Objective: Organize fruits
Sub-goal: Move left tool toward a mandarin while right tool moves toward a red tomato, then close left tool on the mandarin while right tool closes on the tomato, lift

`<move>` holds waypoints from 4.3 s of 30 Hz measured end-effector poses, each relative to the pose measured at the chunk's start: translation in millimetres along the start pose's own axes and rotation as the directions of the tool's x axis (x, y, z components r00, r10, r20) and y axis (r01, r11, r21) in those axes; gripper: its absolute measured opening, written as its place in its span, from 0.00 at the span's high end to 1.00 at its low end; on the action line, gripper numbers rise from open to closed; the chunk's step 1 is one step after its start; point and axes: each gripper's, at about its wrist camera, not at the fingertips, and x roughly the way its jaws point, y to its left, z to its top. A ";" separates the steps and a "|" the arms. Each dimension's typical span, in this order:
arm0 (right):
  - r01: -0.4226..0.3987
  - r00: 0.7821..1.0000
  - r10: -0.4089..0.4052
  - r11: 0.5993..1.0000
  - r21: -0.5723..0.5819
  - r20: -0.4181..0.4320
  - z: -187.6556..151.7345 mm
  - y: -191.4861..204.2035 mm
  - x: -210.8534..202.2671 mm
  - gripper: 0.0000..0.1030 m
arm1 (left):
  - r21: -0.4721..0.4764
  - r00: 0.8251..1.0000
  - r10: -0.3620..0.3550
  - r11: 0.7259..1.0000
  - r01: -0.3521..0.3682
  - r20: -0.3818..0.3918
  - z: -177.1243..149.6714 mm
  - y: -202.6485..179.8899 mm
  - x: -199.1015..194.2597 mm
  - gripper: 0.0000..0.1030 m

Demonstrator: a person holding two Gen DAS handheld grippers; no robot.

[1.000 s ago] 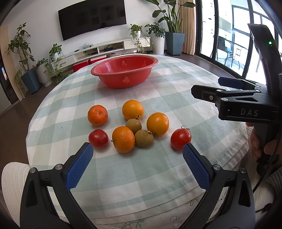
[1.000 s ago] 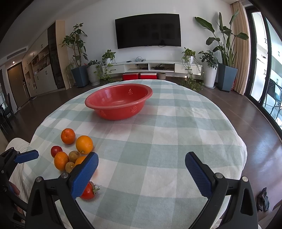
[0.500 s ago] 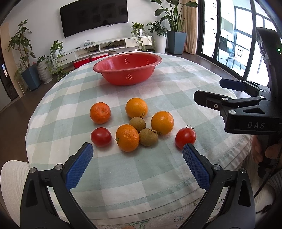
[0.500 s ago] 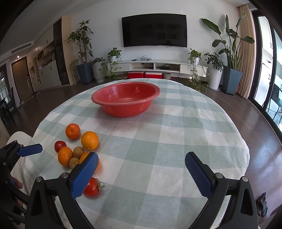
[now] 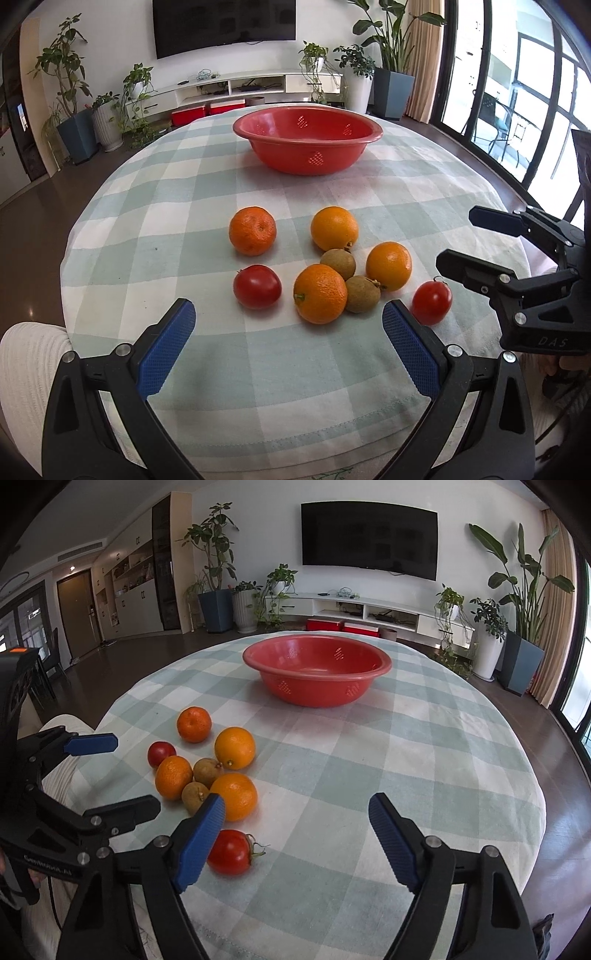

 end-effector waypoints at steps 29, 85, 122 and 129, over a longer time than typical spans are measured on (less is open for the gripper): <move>-0.075 0.996 0.072 0.995 -0.063 -0.054 -8.0 21.7 5.8 0.51 | -0.209 0.995 -0.094 0.974 0.088 -0.018 14.0 51.8 11.9 0.36; -0.086 0.987 0.079 0.996 -0.039 -0.142 -14.1 21.2 23.3 0.60 | -0.099 0.987 -0.122 0.989 0.111 -0.106 61.7 54.5 88.1 0.65; -0.218 0.973 0.231 0.925 0.310 -0.007 16.1 -46.1 16.5 0.61 | -0.133 0.977 -0.205 0.972 0.195 -0.064 75.9 58.7 70.4 0.66; -0.225 0.973 0.227 0.922 0.315 0.033 43.6 -56.4 21.6 0.61 | -0.139 0.973 -0.223 0.967 0.213 -0.055 88.6 60.7 71.2 0.66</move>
